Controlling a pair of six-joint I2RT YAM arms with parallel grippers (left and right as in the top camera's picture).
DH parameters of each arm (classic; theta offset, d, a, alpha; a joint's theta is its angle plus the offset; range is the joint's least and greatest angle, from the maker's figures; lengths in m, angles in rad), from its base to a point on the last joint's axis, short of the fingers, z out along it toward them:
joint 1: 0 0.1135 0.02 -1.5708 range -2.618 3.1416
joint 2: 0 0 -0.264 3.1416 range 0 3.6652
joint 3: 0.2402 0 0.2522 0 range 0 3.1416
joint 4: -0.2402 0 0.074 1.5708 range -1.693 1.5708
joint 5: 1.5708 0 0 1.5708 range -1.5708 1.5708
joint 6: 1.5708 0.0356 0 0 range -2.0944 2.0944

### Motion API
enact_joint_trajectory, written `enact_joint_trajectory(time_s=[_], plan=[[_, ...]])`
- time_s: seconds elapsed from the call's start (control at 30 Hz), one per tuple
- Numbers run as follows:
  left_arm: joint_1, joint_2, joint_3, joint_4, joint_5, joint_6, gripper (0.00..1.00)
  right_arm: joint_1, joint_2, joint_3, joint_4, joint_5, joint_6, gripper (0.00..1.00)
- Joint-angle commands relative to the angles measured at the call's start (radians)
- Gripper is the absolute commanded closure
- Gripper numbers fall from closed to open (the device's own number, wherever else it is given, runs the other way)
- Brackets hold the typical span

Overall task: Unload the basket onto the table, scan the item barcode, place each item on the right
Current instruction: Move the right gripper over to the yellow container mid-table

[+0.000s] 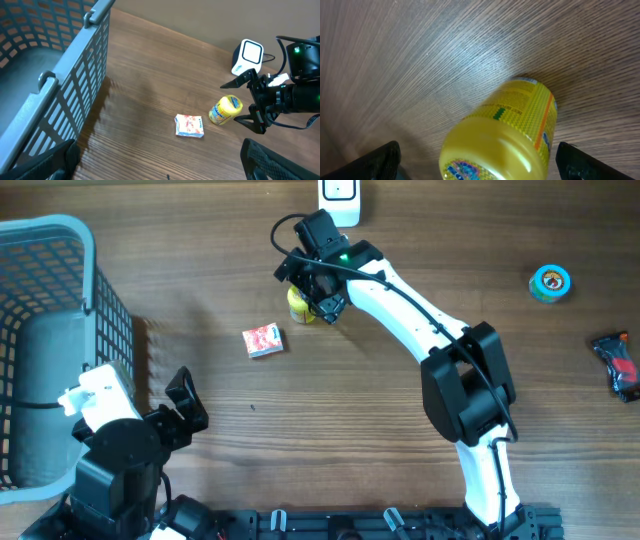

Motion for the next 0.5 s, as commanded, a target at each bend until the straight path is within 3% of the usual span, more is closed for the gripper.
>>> enact_joint_trajectory(time_s=[0.0,0.33,0.47], plan=[[-0.007,0.003,-0.005,0.0,-0.017,-0.02,0.0,0.0,0.024,0.014,-0.025,0.01,0.013,0.0],[-0.007,0.003,-0.005,0.0,-0.017,-0.023,0.0,0.0,0.104,0.014,-0.057,-0.024,-0.019,0.01],[-0.007,0.003,-0.005,-0.001,-0.017,-0.023,0.0,0.0,0.104,0.014,-0.046,-0.013,-0.042,0.15]])
